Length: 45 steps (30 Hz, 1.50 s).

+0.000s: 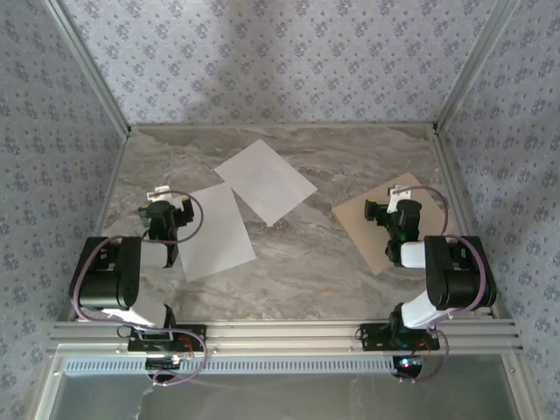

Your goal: Put the files into the folder

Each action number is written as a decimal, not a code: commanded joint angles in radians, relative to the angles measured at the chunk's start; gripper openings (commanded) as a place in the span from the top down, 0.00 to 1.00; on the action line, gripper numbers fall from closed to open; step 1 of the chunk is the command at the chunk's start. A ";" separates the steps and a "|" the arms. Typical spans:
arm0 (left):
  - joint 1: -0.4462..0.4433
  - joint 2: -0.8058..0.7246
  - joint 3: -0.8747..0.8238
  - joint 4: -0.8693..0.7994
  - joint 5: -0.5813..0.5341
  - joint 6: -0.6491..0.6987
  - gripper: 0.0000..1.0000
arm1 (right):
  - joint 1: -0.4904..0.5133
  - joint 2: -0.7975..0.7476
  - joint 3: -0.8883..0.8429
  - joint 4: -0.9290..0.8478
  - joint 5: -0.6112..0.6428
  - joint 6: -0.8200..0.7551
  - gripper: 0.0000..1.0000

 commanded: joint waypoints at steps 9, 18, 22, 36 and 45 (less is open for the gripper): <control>0.006 0.006 0.022 0.021 -0.002 0.008 0.00 | -0.016 0.009 0.022 -0.003 -0.037 -0.005 0.00; 0.007 0.006 0.022 0.022 -0.001 0.008 0.00 | -0.019 0.009 0.022 -0.002 -0.040 -0.003 0.00; 0.007 0.006 0.022 0.022 0.000 0.008 0.00 | -0.019 0.007 0.019 0.003 -0.043 -0.003 0.00; -0.075 -0.281 0.103 -0.355 -0.092 -0.009 0.00 | -0.068 -0.282 0.062 -0.378 0.015 0.172 0.00; -0.335 -0.464 0.340 -0.749 -0.160 -0.263 0.00 | -0.115 -0.428 0.258 -0.840 -0.149 0.595 0.00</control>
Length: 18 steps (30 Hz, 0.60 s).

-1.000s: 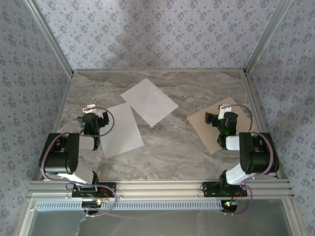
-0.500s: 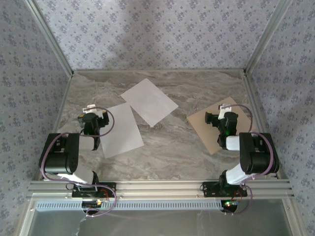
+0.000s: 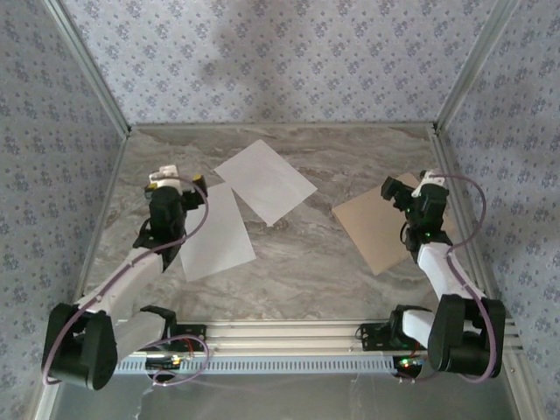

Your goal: Put the files into the folder

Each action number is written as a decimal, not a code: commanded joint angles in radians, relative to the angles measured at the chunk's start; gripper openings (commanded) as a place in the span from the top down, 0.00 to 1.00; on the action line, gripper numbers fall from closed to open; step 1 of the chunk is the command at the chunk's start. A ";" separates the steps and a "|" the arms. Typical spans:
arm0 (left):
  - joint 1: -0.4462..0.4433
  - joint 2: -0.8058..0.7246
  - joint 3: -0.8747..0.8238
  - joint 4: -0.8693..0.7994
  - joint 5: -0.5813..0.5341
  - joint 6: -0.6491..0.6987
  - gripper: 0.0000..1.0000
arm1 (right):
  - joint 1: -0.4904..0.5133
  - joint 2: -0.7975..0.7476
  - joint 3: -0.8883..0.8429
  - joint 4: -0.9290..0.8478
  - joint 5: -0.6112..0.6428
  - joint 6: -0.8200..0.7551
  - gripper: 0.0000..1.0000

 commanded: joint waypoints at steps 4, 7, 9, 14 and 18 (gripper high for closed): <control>-0.172 0.090 0.303 -0.372 0.034 -0.218 0.00 | -0.056 0.009 0.126 -0.431 -0.201 0.328 0.00; -0.287 0.186 0.403 -0.392 0.039 -0.217 0.00 | -0.099 0.034 0.113 -0.472 -0.259 0.376 0.00; -0.346 0.265 0.466 -0.378 0.091 -0.216 0.00 | -0.138 0.050 0.092 -0.463 -0.317 0.390 0.00; -0.430 0.513 0.677 -0.443 0.222 -0.228 0.00 | -0.183 0.078 0.080 -0.500 -0.326 0.371 0.00; -0.482 0.728 0.877 -0.534 0.320 -0.219 0.01 | -0.204 0.093 0.076 -0.547 -0.304 0.340 0.00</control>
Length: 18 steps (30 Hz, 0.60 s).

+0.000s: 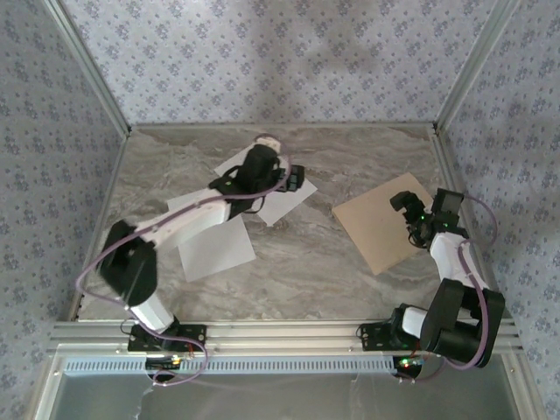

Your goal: Put the files into the folder

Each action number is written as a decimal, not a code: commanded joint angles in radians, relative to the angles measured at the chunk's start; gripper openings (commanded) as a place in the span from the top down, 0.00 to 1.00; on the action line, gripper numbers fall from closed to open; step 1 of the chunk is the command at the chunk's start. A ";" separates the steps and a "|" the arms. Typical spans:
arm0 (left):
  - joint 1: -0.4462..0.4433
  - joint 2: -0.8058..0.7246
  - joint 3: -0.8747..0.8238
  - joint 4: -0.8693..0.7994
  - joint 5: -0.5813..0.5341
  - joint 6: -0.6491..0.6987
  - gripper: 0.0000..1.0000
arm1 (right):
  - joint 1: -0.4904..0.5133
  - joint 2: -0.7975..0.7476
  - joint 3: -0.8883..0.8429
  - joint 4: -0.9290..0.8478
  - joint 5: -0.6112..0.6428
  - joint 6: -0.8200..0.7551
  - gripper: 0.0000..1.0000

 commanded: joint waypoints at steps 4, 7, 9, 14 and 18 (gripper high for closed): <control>-0.050 0.285 0.282 -0.155 0.254 -0.012 0.00 | -0.029 0.035 -0.014 -0.099 0.027 -0.025 0.00; -0.062 0.418 0.431 -0.231 0.336 -0.007 0.01 | -0.037 0.062 -0.015 -0.094 0.045 -0.030 0.00; -0.073 0.501 0.523 -0.279 0.359 0.004 0.01 | -0.042 0.087 -0.007 -0.092 0.042 -0.031 0.00; -0.106 0.664 0.746 -0.395 0.377 0.042 0.01 | -0.046 0.147 0.015 -0.091 0.039 -0.029 0.00; -0.115 0.772 0.902 -0.466 0.410 0.037 0.03 | -0.046 0.176 0.015 -0.081 0.034 -0.025 0.00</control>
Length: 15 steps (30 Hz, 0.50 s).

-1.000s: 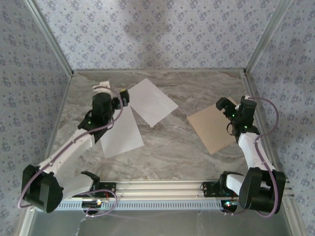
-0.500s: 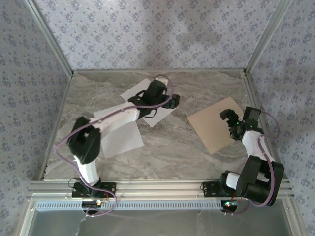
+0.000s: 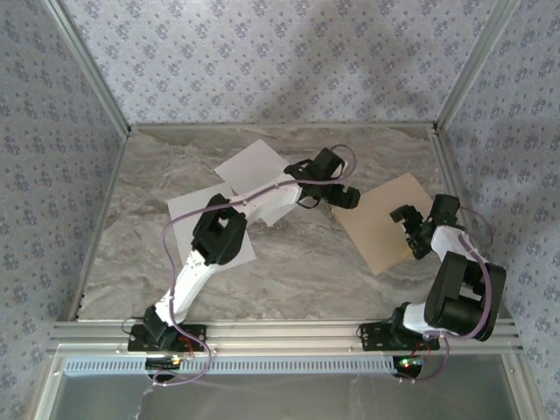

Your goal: Put the files into the folder

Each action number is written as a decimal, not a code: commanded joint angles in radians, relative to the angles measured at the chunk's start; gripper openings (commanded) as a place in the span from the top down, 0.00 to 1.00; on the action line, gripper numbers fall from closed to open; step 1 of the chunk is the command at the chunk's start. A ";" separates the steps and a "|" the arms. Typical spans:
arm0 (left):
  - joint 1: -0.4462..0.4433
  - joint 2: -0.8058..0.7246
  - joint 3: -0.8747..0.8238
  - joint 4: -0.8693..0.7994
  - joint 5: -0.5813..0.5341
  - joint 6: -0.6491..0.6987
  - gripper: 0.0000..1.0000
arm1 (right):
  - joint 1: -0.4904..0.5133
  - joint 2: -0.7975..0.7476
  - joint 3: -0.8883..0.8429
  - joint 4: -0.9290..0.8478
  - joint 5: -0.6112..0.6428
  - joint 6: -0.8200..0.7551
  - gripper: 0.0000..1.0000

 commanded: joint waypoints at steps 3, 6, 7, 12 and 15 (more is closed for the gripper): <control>-0.015 0.095 0.167 -0.121 0.063 0.014 0.02 | -0.007 0.025 0.022 -0.021 0.009 -0.007 0.00; -0.014 0.132 0.212 -0.139 0.087 0.003 0.03 | -0.007 0.032 0.022 -0.020 0.013 -0.007 0.00; -0.015 0.135 0.214 -0.140 0.090 0.000 0.03 | -0.006 0.033 0.023 -0.021 0.014 -0.007 0.00; -0.021 0.135 0.197 -0.147 0.111 -0.013 0.03 | -0.007 0.037 0.024 -0.020 0.017 -0.009 0.00; -0.026 0.131 0.194 -0.168 0.113 -0.017 0.04 | -0.006 0.041 0.025 -0.019 0.015 -0.012 0.00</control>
